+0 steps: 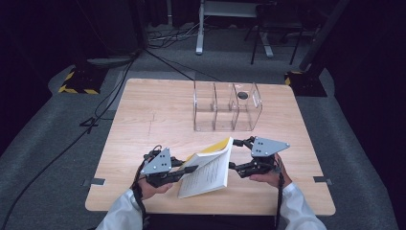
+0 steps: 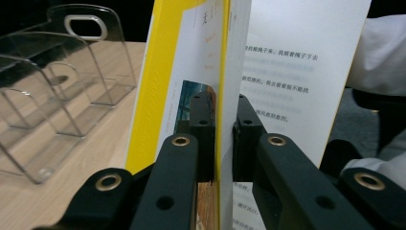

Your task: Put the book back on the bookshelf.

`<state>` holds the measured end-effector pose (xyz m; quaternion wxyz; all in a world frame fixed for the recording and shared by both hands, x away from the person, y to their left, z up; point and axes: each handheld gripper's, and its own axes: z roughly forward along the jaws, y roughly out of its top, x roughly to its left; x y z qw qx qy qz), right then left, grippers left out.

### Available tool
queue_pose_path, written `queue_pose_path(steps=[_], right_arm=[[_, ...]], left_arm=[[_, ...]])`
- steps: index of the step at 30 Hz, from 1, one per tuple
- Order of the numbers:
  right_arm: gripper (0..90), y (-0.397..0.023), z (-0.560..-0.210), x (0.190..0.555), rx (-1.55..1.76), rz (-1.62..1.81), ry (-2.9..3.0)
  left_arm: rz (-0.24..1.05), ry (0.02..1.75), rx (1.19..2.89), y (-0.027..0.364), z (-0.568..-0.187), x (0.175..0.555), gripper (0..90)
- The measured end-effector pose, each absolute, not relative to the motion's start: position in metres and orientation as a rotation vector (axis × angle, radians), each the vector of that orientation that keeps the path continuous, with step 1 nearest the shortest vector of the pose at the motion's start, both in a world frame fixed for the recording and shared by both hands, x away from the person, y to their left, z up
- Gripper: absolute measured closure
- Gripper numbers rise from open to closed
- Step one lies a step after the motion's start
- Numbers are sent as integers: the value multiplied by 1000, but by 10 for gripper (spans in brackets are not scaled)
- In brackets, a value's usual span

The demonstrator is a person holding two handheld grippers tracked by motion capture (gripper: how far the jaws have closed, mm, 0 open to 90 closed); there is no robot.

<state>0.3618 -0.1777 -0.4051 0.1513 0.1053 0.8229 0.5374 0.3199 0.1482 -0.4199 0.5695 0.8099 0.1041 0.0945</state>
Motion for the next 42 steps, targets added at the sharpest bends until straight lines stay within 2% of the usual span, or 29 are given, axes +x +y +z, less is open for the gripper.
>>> queue_pose_path(steps=[5,9,16,27,31,35,42], right_arm=[[169,-163,-407,368,249,1481,2449],[266,-158,-406,369,204,1522,2427],[271,-159,-403,362,214,1555,2368],[296,-188,-380,350,358,1545,2290],[337,-192,-385,355,386,1556,2282],[321,-194,-390,361,353,1550,2325],[236,-184,-413,377,339,1519,2470]], left_arm=[[178,242,1879,155,-423,323,828],[158,251,1854,160,-423,326,824],[142,248,1819,160,-422,327,826],[151,244,1829,123,-426,337,820],[186,266,1832,125,-426,342,814],[193,276,1848,126,-427,344,765],[179,251,1901,122,-432,340,728]])
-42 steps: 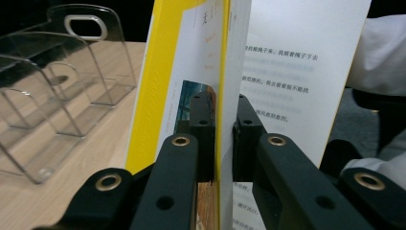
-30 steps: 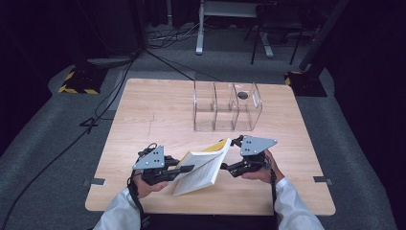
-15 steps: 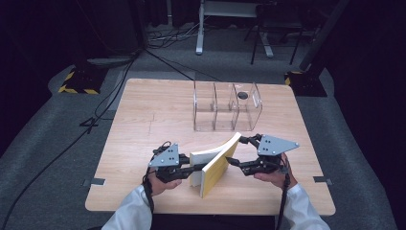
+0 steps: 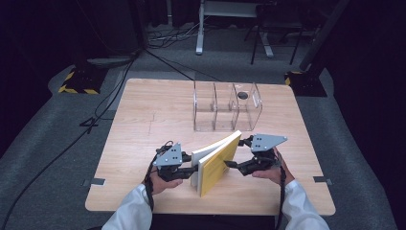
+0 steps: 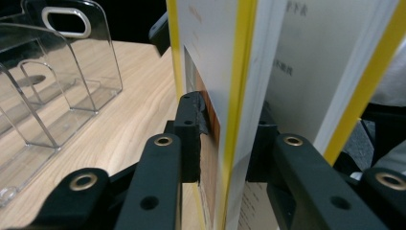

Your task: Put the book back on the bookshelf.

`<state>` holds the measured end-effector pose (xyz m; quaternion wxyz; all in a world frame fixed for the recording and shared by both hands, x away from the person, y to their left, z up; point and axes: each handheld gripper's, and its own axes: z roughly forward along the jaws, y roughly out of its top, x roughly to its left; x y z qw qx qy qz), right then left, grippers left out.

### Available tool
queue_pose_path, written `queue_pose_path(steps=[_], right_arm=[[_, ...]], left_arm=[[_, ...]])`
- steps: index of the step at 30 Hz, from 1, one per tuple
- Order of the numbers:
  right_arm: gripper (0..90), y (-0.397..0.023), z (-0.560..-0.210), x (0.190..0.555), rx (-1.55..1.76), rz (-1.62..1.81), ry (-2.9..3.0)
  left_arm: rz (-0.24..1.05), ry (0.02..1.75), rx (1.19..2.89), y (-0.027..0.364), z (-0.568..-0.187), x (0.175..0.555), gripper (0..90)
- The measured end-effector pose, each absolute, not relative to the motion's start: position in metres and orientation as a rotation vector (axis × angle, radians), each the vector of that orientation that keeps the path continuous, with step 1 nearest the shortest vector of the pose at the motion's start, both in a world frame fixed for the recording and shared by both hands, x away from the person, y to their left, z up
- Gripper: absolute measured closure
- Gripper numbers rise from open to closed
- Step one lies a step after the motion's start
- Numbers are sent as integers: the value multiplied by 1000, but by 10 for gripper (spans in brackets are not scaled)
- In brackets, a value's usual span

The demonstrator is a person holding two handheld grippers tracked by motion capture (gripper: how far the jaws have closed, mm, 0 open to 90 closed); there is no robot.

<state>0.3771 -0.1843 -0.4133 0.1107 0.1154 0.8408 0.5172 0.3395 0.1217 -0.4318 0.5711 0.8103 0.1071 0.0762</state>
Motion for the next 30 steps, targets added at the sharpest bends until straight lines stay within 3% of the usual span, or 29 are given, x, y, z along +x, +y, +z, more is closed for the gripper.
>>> queue_pose_path(steps=[5,12,19,30], right_arm=[[268,-176,-426,382,304,1507,2543],[366,-182,-430,379,317,1525,2496],[397,-185,-430,374,321,1498,2476],[404,-185,-431,367,353,1485,2442]], left_arm=[[179,256,1932,125,-434,336,683],[209,322,1974,144,-439,330,533],[234,408,2006,145,-450,320,345],[319,499,2035,130,-468,321,338]])
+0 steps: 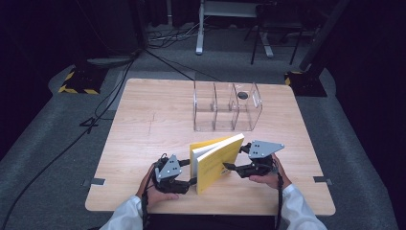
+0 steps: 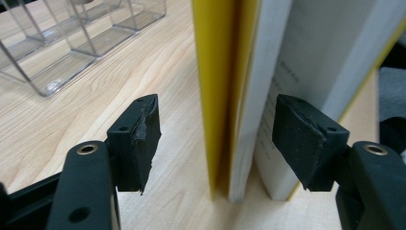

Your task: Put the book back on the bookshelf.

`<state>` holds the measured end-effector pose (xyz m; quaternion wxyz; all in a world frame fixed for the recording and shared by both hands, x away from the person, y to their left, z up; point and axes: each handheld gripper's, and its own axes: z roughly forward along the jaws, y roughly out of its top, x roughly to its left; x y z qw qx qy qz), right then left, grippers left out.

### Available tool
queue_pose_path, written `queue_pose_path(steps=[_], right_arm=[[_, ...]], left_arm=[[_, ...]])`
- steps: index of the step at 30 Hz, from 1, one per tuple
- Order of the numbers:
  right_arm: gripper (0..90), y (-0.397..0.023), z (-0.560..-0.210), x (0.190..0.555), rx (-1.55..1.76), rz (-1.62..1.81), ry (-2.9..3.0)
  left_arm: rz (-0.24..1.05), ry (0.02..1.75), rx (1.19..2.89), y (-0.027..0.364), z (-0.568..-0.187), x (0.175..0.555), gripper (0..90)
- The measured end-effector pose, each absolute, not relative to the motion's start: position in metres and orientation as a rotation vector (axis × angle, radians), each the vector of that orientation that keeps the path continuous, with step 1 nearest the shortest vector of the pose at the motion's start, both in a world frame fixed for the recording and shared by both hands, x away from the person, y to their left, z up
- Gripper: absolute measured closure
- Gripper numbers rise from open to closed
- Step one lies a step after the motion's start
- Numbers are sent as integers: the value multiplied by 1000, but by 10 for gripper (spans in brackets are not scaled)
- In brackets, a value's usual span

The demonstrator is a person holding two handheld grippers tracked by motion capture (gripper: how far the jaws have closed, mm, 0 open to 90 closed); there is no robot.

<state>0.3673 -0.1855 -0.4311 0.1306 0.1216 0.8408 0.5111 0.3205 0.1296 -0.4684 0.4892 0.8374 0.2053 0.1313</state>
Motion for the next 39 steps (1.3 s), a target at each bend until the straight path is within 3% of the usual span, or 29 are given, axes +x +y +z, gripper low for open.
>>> queue_pose_path(steps=[3,6,15,21,30,39], right_arm=[[409,-185,-431,365,377,1466,2429],[449,-186,-431,363,395,1457,2414],[572,-198,-431,357,381,1489,2411],[616,-205,-431,357,336,1525,2443],[595,-191,-439,371,233,1508,2592],[756,-188,-445,366,240,1557,2534]], left_arm=[[325,495,2037,131,-468,323,352],[351,553,2015,137,-469,325,442],[364,579,2007,141,-468,336,480],[345,559,2007,141,-468,339,561],[336,548,2018,141,-467,338,532],[355,621,2053,162,-468,336,363]])
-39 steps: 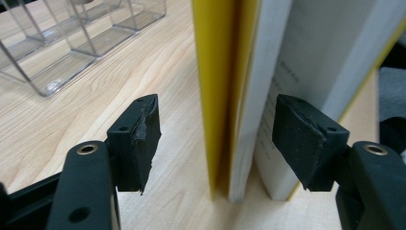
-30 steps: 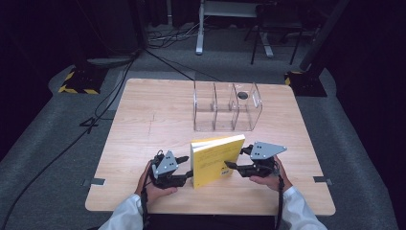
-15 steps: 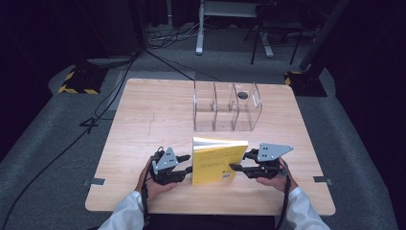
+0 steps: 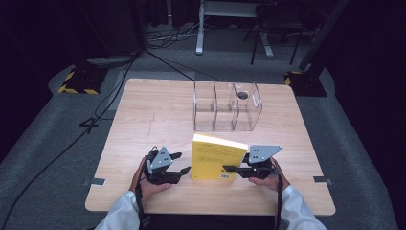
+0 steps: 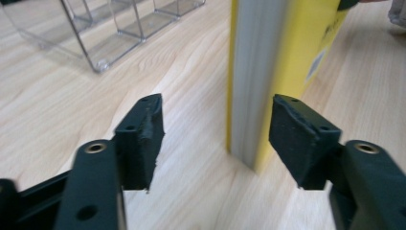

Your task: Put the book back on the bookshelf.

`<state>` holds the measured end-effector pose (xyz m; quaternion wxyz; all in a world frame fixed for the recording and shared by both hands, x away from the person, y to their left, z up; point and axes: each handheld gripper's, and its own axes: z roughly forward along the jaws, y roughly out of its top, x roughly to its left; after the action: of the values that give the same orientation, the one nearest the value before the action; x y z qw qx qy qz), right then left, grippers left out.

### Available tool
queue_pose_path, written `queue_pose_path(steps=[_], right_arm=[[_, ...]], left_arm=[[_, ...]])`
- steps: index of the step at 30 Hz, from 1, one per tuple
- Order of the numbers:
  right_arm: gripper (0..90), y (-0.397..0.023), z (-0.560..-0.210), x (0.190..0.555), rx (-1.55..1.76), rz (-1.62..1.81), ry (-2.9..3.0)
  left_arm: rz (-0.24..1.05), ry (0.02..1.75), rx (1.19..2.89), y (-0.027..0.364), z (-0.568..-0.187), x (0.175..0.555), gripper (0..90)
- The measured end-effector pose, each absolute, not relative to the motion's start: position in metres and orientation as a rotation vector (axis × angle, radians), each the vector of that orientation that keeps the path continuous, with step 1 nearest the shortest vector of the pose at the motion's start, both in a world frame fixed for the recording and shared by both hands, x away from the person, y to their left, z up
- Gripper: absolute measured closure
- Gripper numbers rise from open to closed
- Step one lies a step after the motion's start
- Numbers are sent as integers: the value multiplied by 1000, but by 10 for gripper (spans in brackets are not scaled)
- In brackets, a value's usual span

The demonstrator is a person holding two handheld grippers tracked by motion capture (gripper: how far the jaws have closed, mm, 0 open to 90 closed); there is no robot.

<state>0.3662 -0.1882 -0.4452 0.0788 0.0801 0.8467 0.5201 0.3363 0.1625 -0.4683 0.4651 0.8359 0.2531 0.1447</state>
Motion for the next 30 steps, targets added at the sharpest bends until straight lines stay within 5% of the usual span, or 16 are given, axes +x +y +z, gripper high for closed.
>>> queue_pose_path(steps=[9,30], right_arm=[[754,-191,-445,357,338,1490,2469],[759,-224,-447,356,586,1456,2346]], left_arm=[[395,656,2189,173,-481,327,271],[408,791,2250,208,-499,328,239]])
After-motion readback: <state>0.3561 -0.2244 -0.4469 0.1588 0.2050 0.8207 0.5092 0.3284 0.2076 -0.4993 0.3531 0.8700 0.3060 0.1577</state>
